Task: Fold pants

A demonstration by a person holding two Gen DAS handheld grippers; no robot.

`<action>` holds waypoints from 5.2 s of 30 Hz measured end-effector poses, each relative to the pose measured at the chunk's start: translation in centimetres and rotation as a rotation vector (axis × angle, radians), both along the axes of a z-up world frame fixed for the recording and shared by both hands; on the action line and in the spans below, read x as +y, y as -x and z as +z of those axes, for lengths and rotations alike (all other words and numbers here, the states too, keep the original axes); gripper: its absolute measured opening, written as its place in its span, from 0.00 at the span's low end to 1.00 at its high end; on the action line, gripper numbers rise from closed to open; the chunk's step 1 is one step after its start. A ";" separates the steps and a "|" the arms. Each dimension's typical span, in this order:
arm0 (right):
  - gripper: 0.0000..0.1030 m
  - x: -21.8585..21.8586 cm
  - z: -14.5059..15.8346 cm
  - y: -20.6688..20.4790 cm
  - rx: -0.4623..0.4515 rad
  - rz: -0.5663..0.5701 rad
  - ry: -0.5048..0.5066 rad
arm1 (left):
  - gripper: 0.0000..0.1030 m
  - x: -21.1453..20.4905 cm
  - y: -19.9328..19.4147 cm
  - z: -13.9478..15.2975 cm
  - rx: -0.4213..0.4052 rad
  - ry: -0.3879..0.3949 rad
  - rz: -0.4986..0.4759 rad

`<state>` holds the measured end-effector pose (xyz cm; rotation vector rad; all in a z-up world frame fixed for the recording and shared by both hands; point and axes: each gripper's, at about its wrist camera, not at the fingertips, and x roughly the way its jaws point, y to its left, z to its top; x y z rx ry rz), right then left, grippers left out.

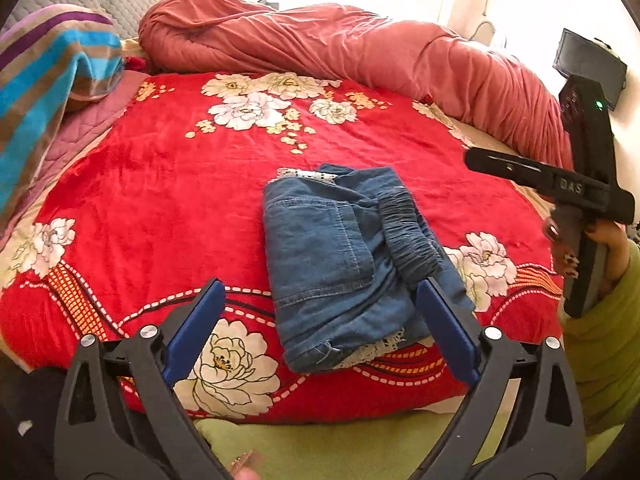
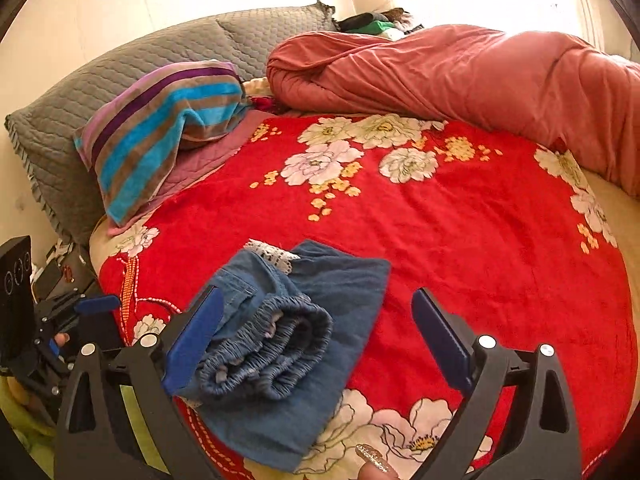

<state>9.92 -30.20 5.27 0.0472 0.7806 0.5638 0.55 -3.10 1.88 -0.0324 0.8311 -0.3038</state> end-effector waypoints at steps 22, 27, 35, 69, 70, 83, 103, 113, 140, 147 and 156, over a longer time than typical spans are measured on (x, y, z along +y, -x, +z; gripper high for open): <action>0.92 -0.9 -4.2 -0.2 0.115 -0.032 0.006 | 0.91 0.4 -2.8 -2.7 0.076 -0.028 0.061; 0.92 -0.4 -5.3 -0.7 0.149 -0.035 0.015 | 0.90 0.8 -3.7 -3.4 0.096 -0.017 0.067; 0.92 -0.1 -7.1 -1.4 0.210 -0.044 0.021 | 0.90 1.1 -5.2 -4.5 0.126 0.017 0.067; 0.47 3.7 -10.3 -3.1 0.271 0.086 -0.051 | 0.43 -1.1 -9.8 -7.6 0.204 0.111 -0.039; 0.46 3.8 -10.2 -3.0 0.266 0.089 -0.045 | 0.43 -1.2 -9.7 -7.5 0.201 0.108 -0.043; 0.49 3.4 -10.3 -2.5 0.290 0.072 -0.047 | 0.51 -1.3 -9.5 -7.6 0.215 0.109 -0.029; 0.26 3.6 -7.0 -1.2 0.161 0.070 -0.059 | 0.25 -2.3 -8.6 -4.9 0.149 0.101 -0.031; 0.26 4.6 -4.8 -2.2 0.098 0.099 -0.042 | 0.25 -2.1 -9.4 -3.1 0.111 0.093 -0.008; 0.25 6.0 -4.3 -8.8 0.068 0.073 0.000 | 0.25 -1.8 -15.0 -2.1 0.057 0.058 0.010; 0.26 6.5 -5.5 -9.6 0.091 0.053 0.023 | 0.26 -1.4 -16.0 -3.3 0.077 0.059 0.024; 0.42 5.7 -8.6 -11.0 0.207 -0.035 0.061 | 0.44 -0.9 -16.4 -5.2 0.116 0.032 0.037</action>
